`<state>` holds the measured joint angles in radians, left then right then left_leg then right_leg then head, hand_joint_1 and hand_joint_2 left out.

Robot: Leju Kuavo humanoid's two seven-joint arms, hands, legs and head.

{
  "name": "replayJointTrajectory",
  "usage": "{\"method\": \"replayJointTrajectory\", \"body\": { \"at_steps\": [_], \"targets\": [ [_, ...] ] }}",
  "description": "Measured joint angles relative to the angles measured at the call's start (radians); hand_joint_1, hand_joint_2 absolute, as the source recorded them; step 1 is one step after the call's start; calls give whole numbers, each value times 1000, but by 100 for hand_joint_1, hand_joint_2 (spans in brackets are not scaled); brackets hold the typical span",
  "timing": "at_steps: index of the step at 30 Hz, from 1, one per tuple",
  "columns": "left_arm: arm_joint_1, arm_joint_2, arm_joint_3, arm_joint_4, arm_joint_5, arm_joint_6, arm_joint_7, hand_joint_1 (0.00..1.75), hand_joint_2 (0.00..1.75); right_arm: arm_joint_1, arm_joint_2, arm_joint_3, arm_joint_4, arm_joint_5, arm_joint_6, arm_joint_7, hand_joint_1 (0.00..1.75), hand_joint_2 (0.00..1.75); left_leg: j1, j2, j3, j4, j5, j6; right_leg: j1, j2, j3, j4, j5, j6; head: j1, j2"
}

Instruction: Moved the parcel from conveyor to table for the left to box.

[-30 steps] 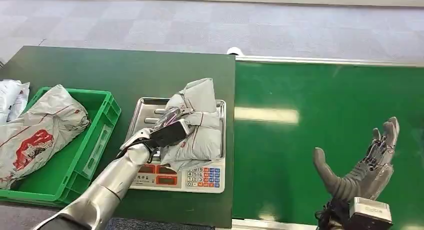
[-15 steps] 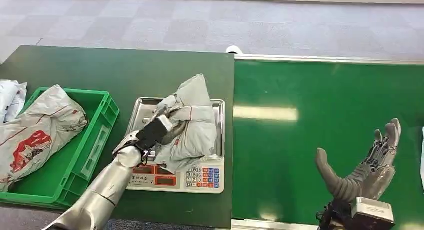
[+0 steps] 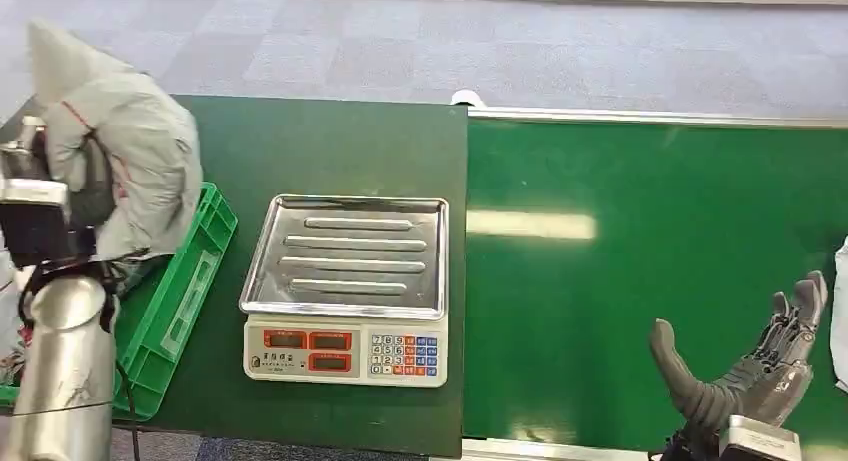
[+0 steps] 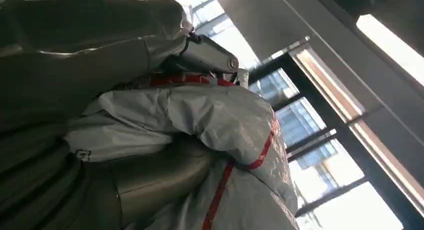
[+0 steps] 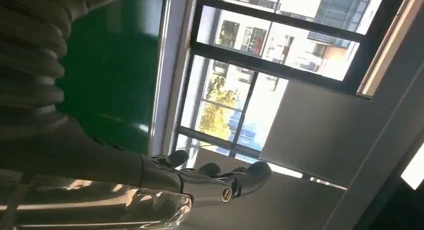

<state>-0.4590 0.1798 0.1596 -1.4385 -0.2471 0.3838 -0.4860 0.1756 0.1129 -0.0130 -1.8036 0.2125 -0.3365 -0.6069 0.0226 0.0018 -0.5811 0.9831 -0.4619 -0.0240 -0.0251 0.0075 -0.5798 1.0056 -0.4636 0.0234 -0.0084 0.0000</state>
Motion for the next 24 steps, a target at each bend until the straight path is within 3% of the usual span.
{"method": "replayJointTrajectory", "body": {
  "at_steps": [4,8,9,10,13,14,16,24],
  "targets": [
    [-6,55,121,31,22,-8,7,161,175,-3,5,-3,7,-2,15,1,0,175,0,0,0,0,0,0,0,0,0,0,0,0,0,0],
    [-10,87,167,76,-68,47,39,164,175,-9,9,-3,23,-5,18,1,0,175,0,-1,0,0,0,0,0,0,1,0,0,0,1,0],
    [-13,96,173,91,-116,77,54,164,175,-10,10,-3,27,-8,17,1,0,175,0,-1,0,0,0,0,0,0,0,0,0,0,1,0],
    [-18,108,178,110,-192,122,76,154,175,-12,10,-3,31,-11,17,1,0,175,0,0,0,0,0,0,0,0,0,0,0,0,1,0],
    [-36,153,181,182,-454,207,170,152,175,-19,13,-3,45,-14,10,2,0,175,0,-1,0,0,0,0,0,0,0,0,0,0,1,0],
    [-39,169,181,210,-524,201,207,154,175,-22,13,-2,50,-14,8,5,0,175,0,-1,0,0,0,0,0,0,0,0,0,0,0,0],
    [-39,198,182,264,-598,163,253,136,175,-26,13,-2,60,-13,1,6,0,175,0,-1,0,0,0,0,0,0,0,0,0,0,0,0],
    [-48,255,179,424,-613,9,311,138,175,-40,13,-3,82,-5,5,23,0,175,0,0,0,0,0,0,0,0,0,0,0,0,1,0]
  ]
}}
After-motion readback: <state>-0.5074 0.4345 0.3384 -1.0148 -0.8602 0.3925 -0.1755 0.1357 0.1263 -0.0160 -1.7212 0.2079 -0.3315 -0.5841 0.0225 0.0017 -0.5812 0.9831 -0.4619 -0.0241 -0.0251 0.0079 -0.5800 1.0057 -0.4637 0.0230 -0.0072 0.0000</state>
